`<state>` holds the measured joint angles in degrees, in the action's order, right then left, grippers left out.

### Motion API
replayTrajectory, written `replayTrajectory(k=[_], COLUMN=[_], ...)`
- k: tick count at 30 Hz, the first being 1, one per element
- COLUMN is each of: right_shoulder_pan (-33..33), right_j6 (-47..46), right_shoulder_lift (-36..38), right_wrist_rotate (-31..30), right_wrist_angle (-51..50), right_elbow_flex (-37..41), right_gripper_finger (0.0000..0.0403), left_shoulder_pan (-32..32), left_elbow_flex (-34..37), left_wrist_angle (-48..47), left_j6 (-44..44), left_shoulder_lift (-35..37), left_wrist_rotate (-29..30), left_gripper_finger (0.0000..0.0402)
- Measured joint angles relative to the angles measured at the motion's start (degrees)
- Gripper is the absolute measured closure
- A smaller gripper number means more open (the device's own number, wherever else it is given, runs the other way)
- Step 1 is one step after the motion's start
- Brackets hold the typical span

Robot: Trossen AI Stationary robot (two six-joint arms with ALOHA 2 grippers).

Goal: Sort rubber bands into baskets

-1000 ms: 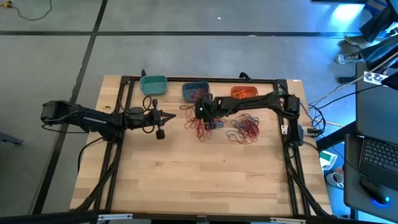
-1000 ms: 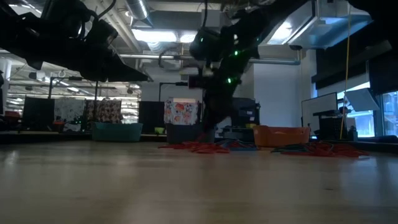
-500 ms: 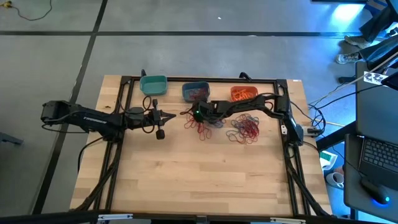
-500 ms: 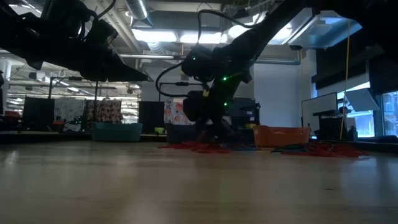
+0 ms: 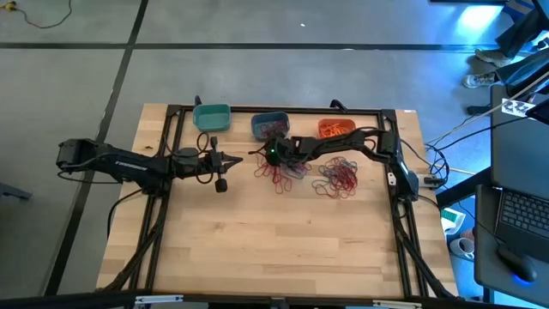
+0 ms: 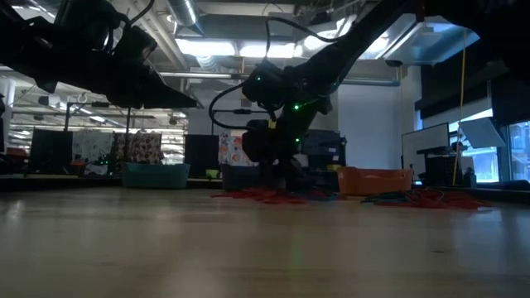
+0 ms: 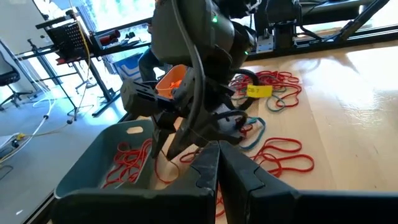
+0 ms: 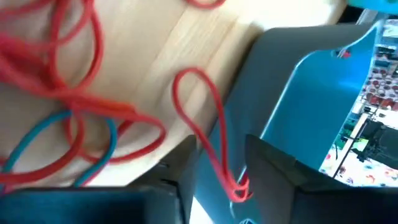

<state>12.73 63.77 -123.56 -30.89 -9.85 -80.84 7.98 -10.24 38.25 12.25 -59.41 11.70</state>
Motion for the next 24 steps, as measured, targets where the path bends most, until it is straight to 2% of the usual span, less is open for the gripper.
replayTrajectory(k=[8,14,24], right_shoulder_pan=[0.0,-0.4,-0.1], right_j6=[-3.0,-8.9,-18.6], right_shoulder_lift=[-0.2,1.5,8.6], right_wrist_rotate=[0.0,2.0,2.0], right_wrist_angle=[-0.4,-0.6,1.2], right_elbow_flex=[0.0,0.0,0.0], right_gripper_finger=[0.0392,0.0381,0.0396], left_shoulder_pan=[0.0,0.0,0.0], left_elbow_flex=[0.0,0.0,0.0], left_wrist_angle=[-0.1,-0.1,-0.1], left_j6=[0.1,0.1,0.1], left_shoulder_lift=[0.0,0.0,0.0], left_wrist_rotate=[0.0,0.0,0.0], left_gripper_finger=[0.0396,0.0396,0.0396])
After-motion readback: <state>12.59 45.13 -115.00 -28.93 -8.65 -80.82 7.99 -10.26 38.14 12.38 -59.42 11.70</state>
